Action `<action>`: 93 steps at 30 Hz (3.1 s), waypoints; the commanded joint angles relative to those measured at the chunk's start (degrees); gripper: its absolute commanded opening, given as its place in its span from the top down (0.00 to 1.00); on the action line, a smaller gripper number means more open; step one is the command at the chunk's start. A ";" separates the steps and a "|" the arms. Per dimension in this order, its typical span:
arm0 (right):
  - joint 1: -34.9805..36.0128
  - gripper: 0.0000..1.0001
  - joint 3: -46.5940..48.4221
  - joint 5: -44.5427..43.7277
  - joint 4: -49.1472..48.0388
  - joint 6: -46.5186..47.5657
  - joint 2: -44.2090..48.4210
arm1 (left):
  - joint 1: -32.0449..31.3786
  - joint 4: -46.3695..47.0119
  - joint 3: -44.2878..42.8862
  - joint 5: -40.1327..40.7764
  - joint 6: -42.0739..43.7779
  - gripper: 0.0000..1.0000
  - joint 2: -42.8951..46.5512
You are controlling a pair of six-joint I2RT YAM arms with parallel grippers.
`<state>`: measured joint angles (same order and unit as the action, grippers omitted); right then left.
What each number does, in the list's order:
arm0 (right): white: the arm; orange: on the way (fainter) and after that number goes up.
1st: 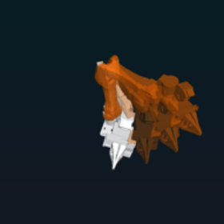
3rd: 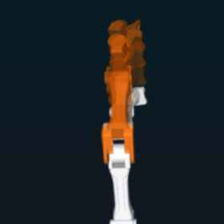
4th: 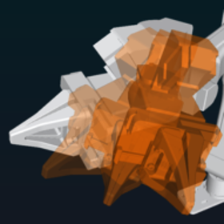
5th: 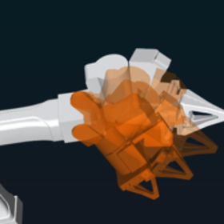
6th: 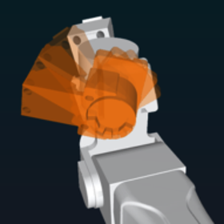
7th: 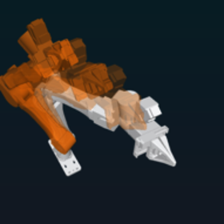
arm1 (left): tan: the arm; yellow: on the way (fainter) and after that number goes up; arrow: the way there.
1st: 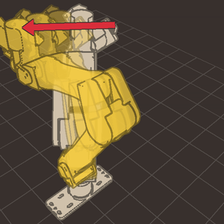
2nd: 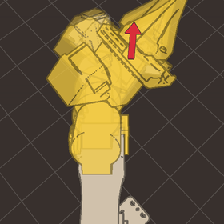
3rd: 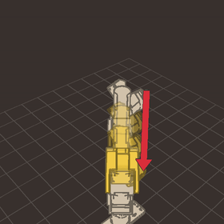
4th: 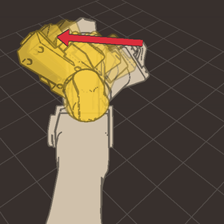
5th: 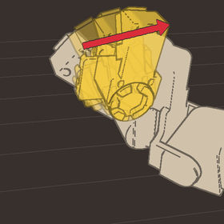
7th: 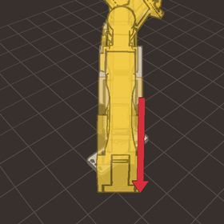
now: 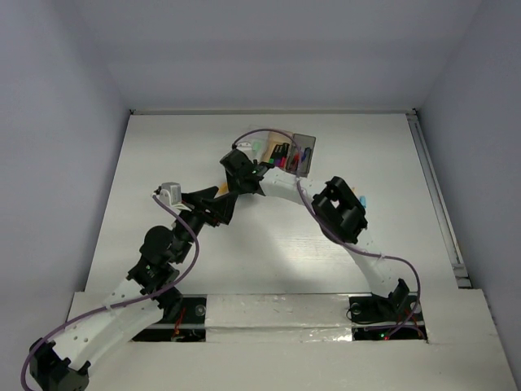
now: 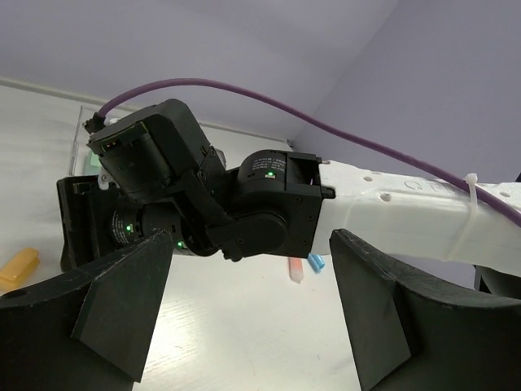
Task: Sort the stationery into containers
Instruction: Pick up the pen from the center of the board.
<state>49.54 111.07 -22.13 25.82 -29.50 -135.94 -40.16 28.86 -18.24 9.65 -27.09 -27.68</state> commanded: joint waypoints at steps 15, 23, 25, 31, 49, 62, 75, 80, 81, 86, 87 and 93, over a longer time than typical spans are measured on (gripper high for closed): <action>0.30 0.86 -23.77 -1.95 -6.48 0.76 13.94 | -0.36 0.24 1.19 2.39 -1.12 0.25 0.00; 0.30 0.93 -34.40 2.08 -17.73 3.74 29.40 | -0.36 -5.75 5.57 -2.78 -8.93 0.28 -1.06; 0.30 0.97 -36.87 2.97 -21.42 3.57 34.85 | -0.36 -1.22 9.52 -6.90 -13.92 0.30 -2.20; 0.30 0.98 -43.03 6.74 -28.28 1.46 42.06 | -0.36 8.65 12.27 -11.74 -16.86 0.41 -13.52; 3.02 0.99 -49.81 9.65 -36.02 -1.00 45.32 | -0.36 25.45 5.94 -13.17 -20.02 0.46 -31.02; 5.21 0.99 -50.60 12.20 -38.30 -1.53 45.15 | -0.36 26.07 3.92 -8.07 -18.35 0.58 -35.42; 5.74 1.00 -49.11 10.45 -34.55 -1.79 45.32 | -0.36 21.50 2.59 -6.57 -14.31 1.00 -35.07; 5.74 0.86 -47.26 9.12 -29.52 -0.92 46.29 | -0.36 19.66 3.65 -7.71 -11.59 1.00 -31.74; 5.74 0.79 -47.26 9.82 -28.38 -0.65 47.42 | -0.36 19.04 3.56 -8.24 -11.06 1.00 -31.30; 0.66 0.50 -49.01 16.58 -26.18 0.84 53.66 | -0.36 14.05 3.30 -11.49 -7.55 1.00 -27.78; 0.04 0.49 -49.45 17.99 -26.00 1.10 54.89 | -0.36 13.07 3.04 -11.93 -6.84 1.00 -27.34; -6.71 0.46 -54.89 17.74 -21.62 2.07 66.49 | -0.36 6.30 0.67 -13.52 -1.75 1.00 -22.86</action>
<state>46.22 58.35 -5.06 1.61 -29.04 -74.22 -40.66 37.52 -14.06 -2.11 -33.43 -52.69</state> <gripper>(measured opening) 0.540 0.150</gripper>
